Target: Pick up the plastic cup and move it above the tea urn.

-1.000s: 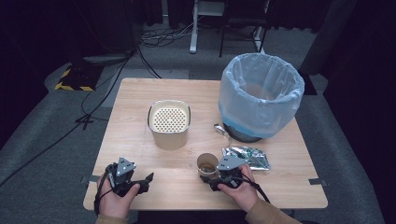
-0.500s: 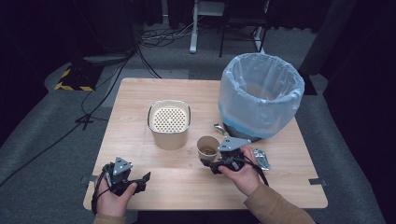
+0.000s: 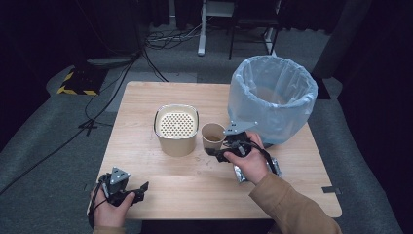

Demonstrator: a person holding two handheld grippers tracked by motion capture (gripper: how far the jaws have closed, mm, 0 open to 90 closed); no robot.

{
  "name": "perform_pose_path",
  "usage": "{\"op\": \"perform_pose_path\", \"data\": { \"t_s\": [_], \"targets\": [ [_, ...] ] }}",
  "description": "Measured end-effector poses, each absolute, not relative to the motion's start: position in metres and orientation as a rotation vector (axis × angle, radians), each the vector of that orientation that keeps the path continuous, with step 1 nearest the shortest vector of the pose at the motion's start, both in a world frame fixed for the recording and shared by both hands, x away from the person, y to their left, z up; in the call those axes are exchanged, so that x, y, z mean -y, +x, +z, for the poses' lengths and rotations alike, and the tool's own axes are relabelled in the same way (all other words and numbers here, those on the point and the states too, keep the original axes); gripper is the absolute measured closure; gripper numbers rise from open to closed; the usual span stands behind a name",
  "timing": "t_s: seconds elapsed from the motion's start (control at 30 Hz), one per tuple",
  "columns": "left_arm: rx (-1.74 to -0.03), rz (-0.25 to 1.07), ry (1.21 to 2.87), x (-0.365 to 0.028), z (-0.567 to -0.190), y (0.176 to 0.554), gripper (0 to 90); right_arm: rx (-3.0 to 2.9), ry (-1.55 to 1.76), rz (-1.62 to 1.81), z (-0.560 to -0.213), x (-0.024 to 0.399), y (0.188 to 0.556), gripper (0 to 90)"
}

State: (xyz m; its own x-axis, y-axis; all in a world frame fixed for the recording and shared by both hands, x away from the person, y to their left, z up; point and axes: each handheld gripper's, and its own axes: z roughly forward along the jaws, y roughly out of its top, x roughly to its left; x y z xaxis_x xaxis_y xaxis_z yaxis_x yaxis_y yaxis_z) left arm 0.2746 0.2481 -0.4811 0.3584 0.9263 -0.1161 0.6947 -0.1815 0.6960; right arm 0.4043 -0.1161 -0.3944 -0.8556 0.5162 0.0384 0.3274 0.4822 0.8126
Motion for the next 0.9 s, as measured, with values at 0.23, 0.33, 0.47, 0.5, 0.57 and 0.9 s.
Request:
{"op": "perform_pose_path", "data": {
  "t_s": [0.23,0.33,0.47,0.5,0.57,0.9],
  "targets": [
    [-1.419,0.433,1.947,-0.252,-0.486,0.279,20.4,-2.538,0.736,1.312,-0.385,0.106,0.419,33.9],
    [-1.418,0.427,1.949,-0.251,-0.487,0.281,20.3,-2.546,0.745,1.309,-0.382,0.101,0.424,34.0],
    [-1.415,0.423,1.953,-0.251,-0.487,0.283,20.3,-2.558,0.747,1.284,-0.381,0.095,0.430,33.9],
    [-1.416,0.427,1.952,-0.252,-0.488,0.284,20.3,-2.559,0.749,1.282,-0.382,0.093,0.431,33.9],
    [-1.412,0.426,1.951,-0.252,-0.488,0.284,20.3,-2.566,0.754,1.265,-0.382,0.091,0.434,34.0],
    [-1.413,0.421,1.945,-0.252,-0.487,0.284,20.4,-2.548,0.765,1.267,-0.379,0.088,0.440,33.8]
  ]
}}
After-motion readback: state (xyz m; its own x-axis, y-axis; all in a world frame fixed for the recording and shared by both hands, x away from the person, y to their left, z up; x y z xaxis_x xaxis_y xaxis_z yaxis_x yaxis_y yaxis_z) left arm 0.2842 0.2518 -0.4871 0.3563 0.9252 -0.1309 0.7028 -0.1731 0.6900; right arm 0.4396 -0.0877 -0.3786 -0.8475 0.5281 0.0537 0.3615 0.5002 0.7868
